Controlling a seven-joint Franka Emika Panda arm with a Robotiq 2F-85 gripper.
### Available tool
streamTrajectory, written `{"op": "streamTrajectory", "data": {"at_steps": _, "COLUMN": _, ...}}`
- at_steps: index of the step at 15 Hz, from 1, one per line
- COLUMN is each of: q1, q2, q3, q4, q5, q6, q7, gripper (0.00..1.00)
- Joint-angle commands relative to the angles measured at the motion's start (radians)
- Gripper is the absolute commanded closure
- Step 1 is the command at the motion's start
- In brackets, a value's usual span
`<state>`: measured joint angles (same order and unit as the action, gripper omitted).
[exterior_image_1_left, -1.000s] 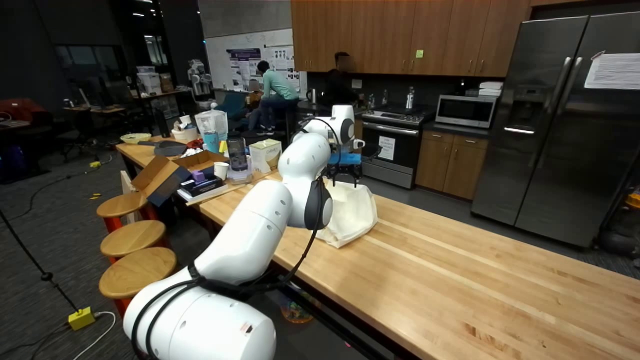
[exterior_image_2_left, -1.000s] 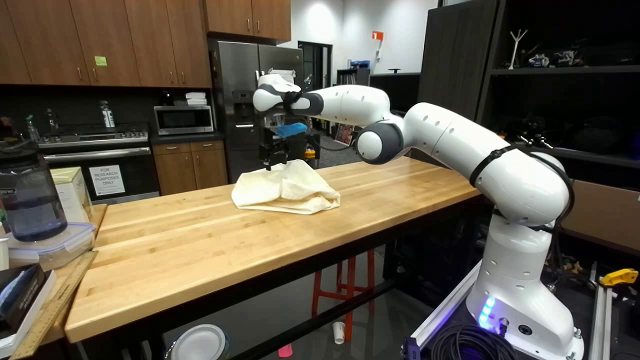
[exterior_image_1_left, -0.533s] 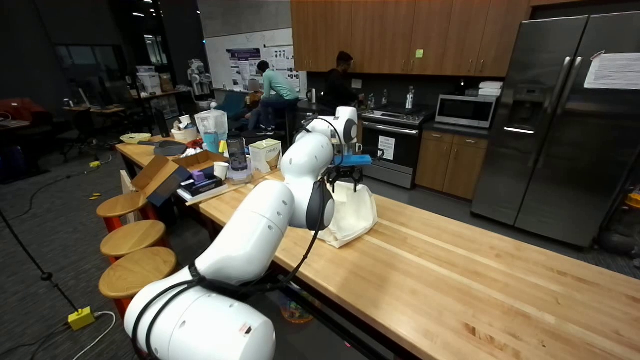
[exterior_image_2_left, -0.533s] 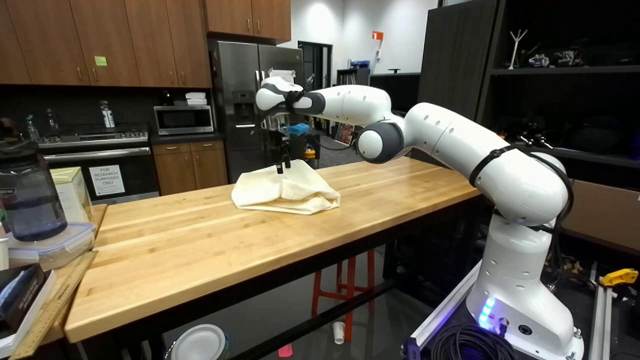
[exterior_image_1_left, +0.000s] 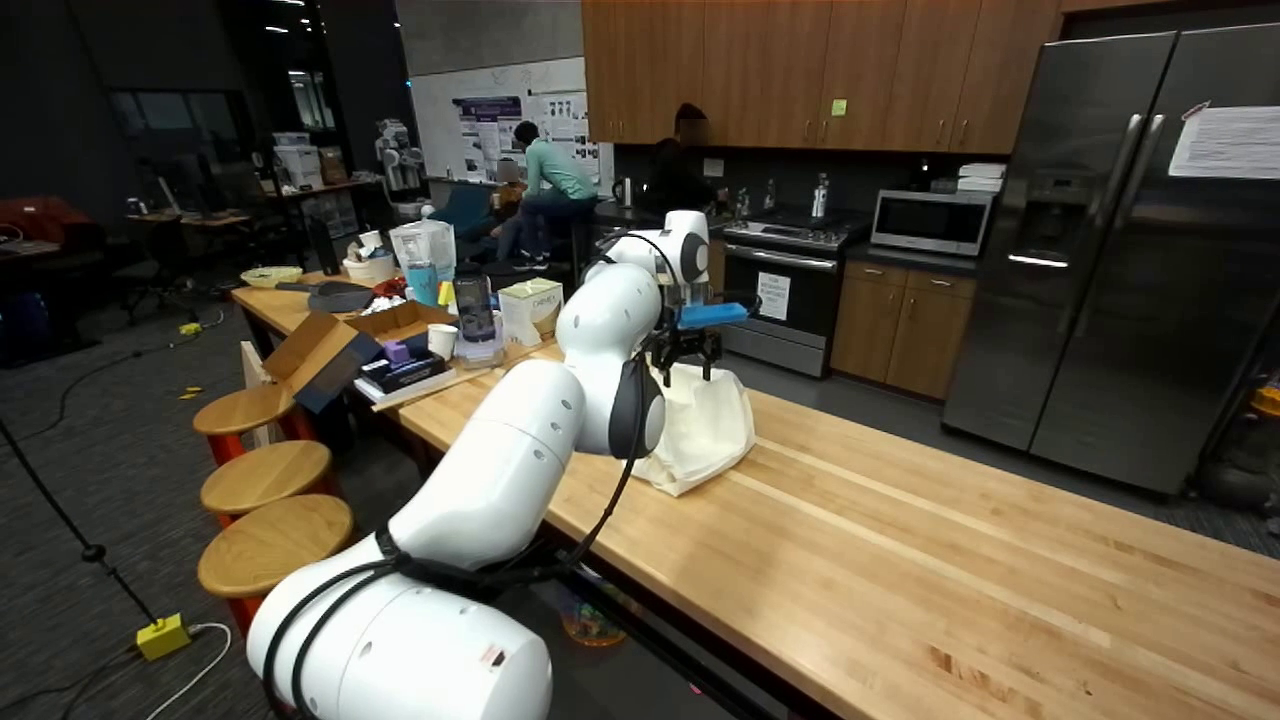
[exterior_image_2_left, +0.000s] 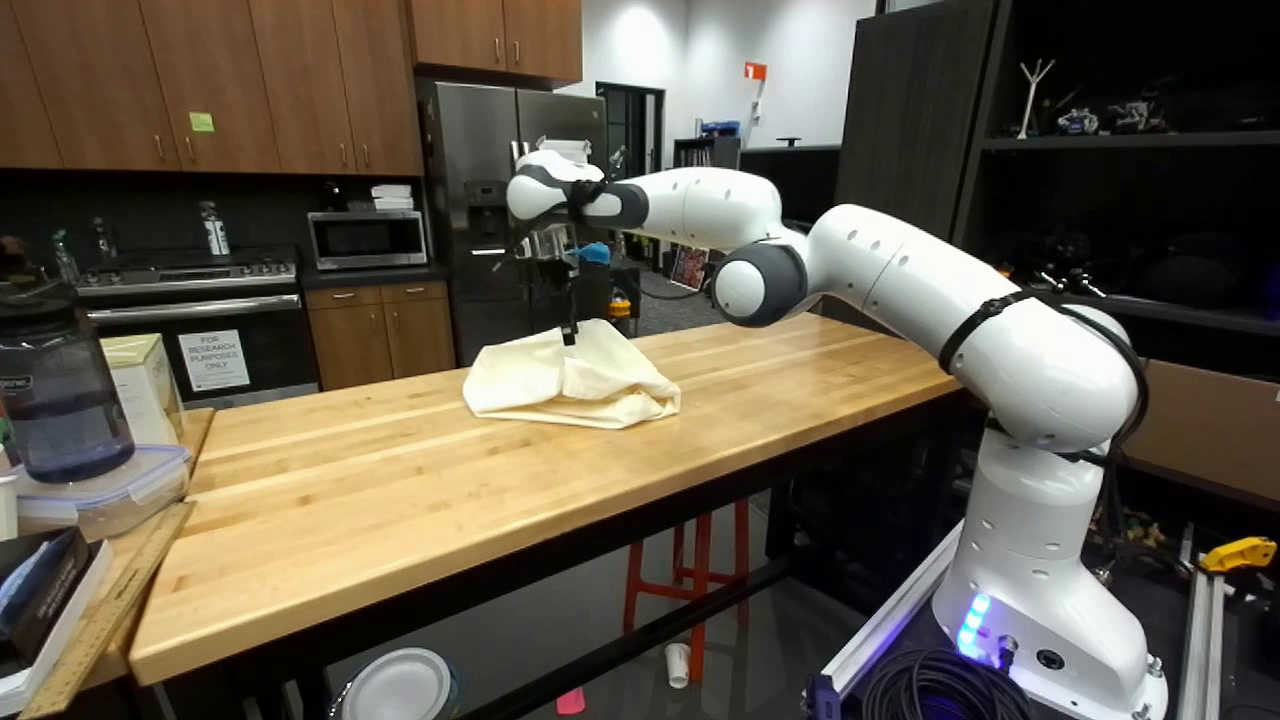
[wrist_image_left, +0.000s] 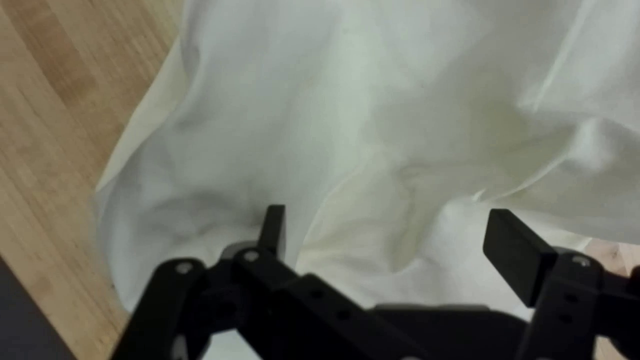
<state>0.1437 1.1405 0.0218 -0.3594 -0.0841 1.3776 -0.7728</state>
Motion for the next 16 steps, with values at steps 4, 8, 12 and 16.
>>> {"op": "streamTrajectory", "data": {"at_steps": 4, "q1": 0.056, "q2": -0.036, "q3": -0.051, "q4": 0.0, "q5": -0.116, "q6": -0.057, "q7": -0.116, "gripper": 0.0}}
{"op": "streamTrajectory", "data": {"at_steps": 8, "q1": 0.091, "q2": -0.021, "q3": -0.077, "q4": -0.001, "q5": -0.193, "q6": -0.102, "q7": -0.163, "gripper": 0.0}}
{"op": "streamTrajectory", "data": {"at_steps": 12, "q1": 0.063, "q2": -0.027, "q3": -0.022, "q4": -0.008, "q5": -0.13, "q6": -0.098, "q7": -0.142, "gripper": 0.0}}
{"op": "streamTrajectory", "data": {"at_steps": 16, "q1": 0.059, "q2": -0.017, "q3": -0.02, "q4": -0.008, "q5": -0.084, "q6": -0.082, "q7": -0.135, "gripper": 0.0}}
